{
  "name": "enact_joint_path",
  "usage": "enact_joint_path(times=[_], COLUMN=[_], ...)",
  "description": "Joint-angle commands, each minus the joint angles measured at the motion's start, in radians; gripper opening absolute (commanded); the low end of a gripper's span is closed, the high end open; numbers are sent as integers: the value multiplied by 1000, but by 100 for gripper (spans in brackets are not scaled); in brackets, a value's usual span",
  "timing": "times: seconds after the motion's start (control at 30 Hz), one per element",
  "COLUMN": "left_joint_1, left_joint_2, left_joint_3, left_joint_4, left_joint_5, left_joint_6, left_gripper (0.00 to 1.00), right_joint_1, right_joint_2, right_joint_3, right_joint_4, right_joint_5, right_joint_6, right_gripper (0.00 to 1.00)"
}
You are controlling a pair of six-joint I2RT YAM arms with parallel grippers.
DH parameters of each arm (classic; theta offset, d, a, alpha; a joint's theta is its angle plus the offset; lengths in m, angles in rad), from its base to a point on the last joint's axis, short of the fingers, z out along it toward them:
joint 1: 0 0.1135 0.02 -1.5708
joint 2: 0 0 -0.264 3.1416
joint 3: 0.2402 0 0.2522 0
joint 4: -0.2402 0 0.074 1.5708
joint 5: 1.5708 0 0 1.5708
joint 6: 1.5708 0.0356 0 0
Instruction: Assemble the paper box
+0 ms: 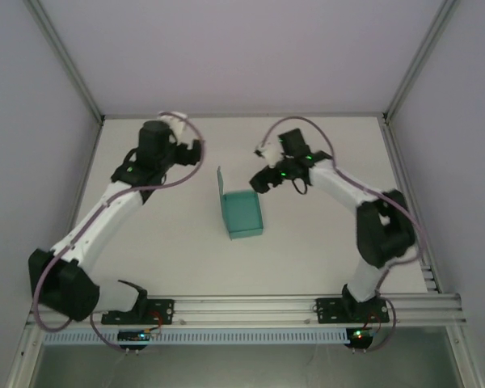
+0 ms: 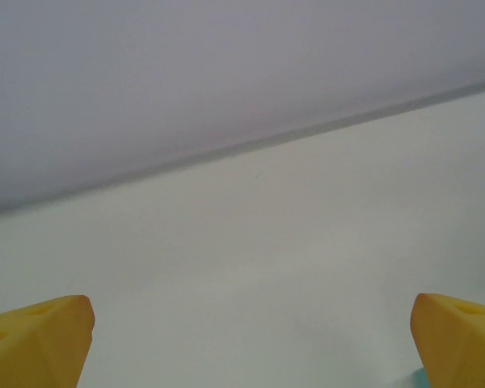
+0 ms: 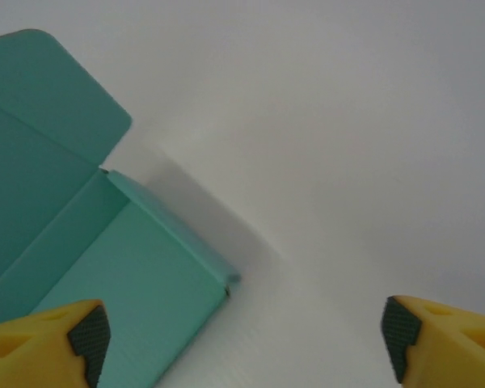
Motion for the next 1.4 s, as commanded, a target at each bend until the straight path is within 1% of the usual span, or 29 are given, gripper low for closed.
enact_joint_path(times=[0.0,0.03,0.1,0.13,0.17,0.23,0.33,0.37,0.4,0.43,0.47,0.5,0.63,0.73,0.8,0.83,0.87,0.93,1.03,1.1,1.17,1.2,1.33,1.37], left_joint_1=[61,83,125,139,149,160,163,163,163,163,163,163,163,163,163,163,163,163,163,163,163,163,163,163], left_joint_2=[-55,-71,-91,-92,-89,-84,-72,-67,-62,-54,-46,-37,-9,3,8,10,13,22,37,45,51,52,59,58], left_joint_3=[-156,-199,-272,-285,-285,-277,-274,-272,-270,-268,-263,-258,-239,-229,-226,-224,-224,-219,-204,-196,-195,-194,-206,-209], left_joint_4=[-18,-21,-8,-13,-29,-53,-44,-39,-34,-34,-36,-40,-51,-44,-43,-40,-35,-26,-17,-16,-13,-10,24,35], left_joint_5=[-108,-96,-38,-37,-39,-52,-47,-43,-40,-39,-37,-36,-34,-11,-6,-5,-2,14,46,59,71,75,138,163], left_joint_6=[-301,-339,-375,-387,-395,-399,-386,-383,-381,-381,-381,-379,-384,-391,-395,-399,-404,-404,-404,-401,-396,-395,-364,-349], left_gripper=[99,99,100,99,99,99,99,99,99,99,99,99,99,99,99,99,99,99,99,100,100,99,100,99], right_joint_1=[58,68,79,81,83,89,102,105,105,107,110,112,114,117,122,127,132,140,156,165,192,208,259,261], right_joint_2=[167,214,290,313,332,358,398,410,419,423,424,421,370,313,279,261,245,214,171,161,155,151,122,110], right_joint_3=[180,224,288,310,330,361,400,410,416,415,410,400,310,233,197,176,157,103,6,-32,-56,-63,-61,-62], right_joint_4=[-282,-309,-340,-345,-351,-343,-368,-366,-360,-342,-319,-297,-200,-140,-140,-162,-207,-263,-271,-278,-285,-284,-313,-303], right_joint_5=[5,21,20,9,-7,5,4,16,32,56,82,104,190,327,468,533,547,560,485,442,417,414,436,445], right_joint_6=[-247,-258,-280,-287,-297,-304,-305,-294,-281,-254,-219,-190,-45,123,280,402,536,728,918,988,1040,1046,1104,1111], right_gripper=[84,83,81,80,78,76,72,68,62,53,39,32,28,16,15,17,18,19,18,17,20,23,26,29])
